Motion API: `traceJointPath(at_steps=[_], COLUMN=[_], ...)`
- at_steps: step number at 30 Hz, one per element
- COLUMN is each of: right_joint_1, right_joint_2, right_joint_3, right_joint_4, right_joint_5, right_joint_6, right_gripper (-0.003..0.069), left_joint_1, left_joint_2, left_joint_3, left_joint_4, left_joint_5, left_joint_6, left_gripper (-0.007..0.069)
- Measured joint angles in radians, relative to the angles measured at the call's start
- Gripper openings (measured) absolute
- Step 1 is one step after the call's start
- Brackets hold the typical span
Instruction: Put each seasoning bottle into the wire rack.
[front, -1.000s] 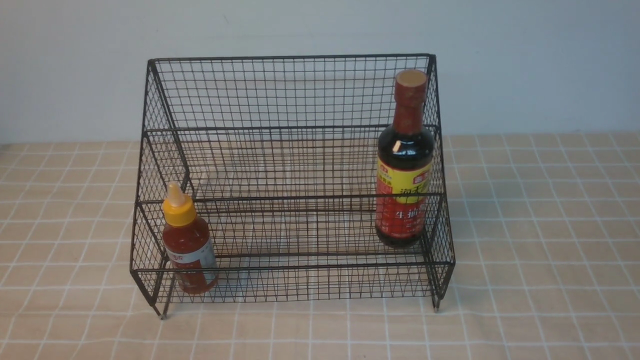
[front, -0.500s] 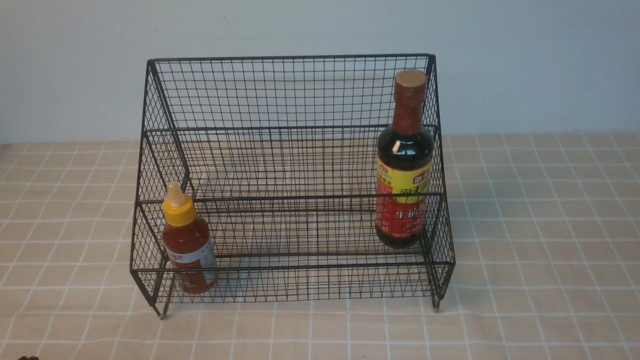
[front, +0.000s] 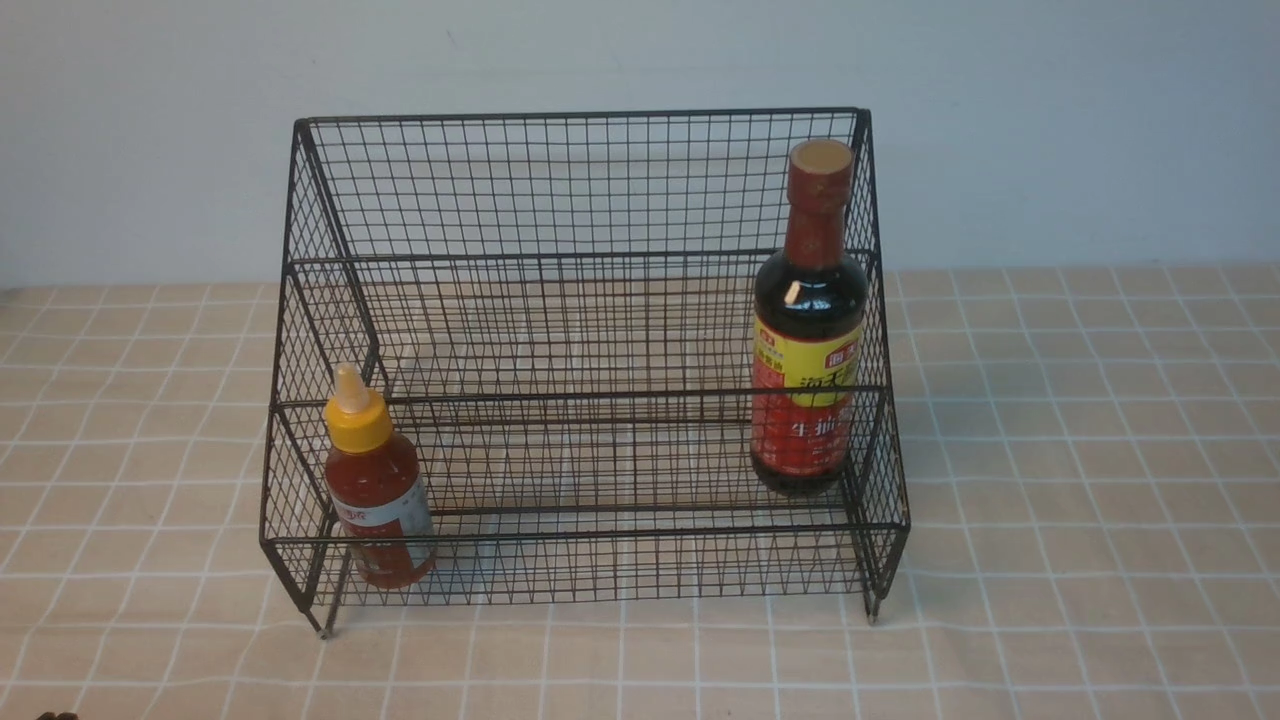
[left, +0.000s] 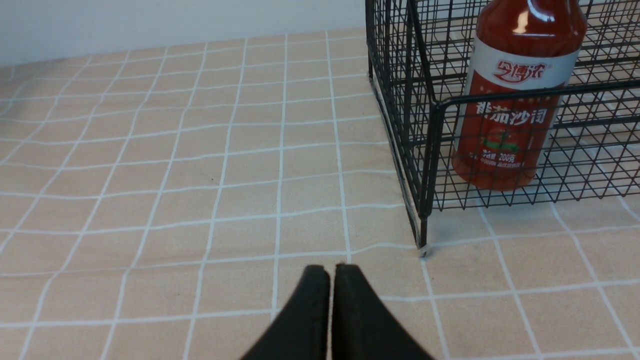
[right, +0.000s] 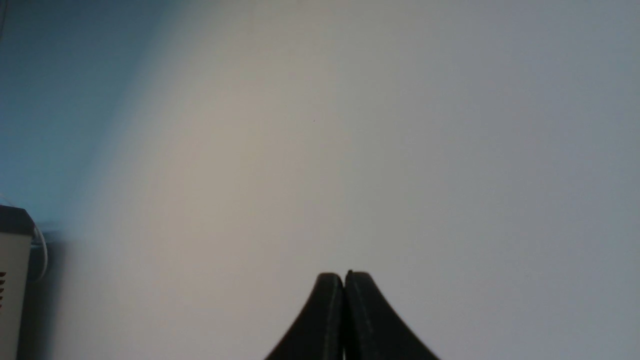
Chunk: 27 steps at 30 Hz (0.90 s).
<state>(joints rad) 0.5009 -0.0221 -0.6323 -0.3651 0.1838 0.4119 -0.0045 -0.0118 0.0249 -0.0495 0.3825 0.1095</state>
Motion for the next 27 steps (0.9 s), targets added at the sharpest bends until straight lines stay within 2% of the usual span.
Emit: traceJointPath(at_steps=[4, 9, 15, 21, 25, 27], right_joint_1=[-0.015, -0.102, -0.112, -0.112, -0.112, -0.112], right_joint_2=[0.0, 0.0, 0.002, 0.002, 0.002, 0.002], right_joint_3=[0.033, 0.2, 0.349, 0.392, 0.395, 0.395], right_joint_4=[0.007, 0.088, 0.102, 0.101, 0.154, 0.23], right_joint_5=[0.022, 0.104, 0.124, 0.112, 0.085, 0.079], right_joint_6=[0.009, 0.042, 0.045, 0.038, -0.069, -0.174], right_gripper=[-0.0012, -0.0012, -0.0012, -0.0012, -0.0012, -0.0012], left_joint_1=[0.0, 0.0, 0.0, 0.0, 0.0, 0.0], left_joint_2=[0.0, 0.0, 0.0, 0.0, 0.0, 0.0], left_joint_3=[0.0, 0.0, 0.0, 0.0, 0.0, 0.0], left_joint_4=[0.0, -0.001, -0.001, -0.001, -0.001, -0.001], left_joint_5=[0.0, 0.0, 0.0, 0.0, -0.001, -0.001], left_joint_6=[0.0, 0.0, 0.0, 0.0, 0.0, 0.0], left_gripper=[-0.0007, -0.0007, -0.0007, -0.0007, -0.0007, -0.0007])
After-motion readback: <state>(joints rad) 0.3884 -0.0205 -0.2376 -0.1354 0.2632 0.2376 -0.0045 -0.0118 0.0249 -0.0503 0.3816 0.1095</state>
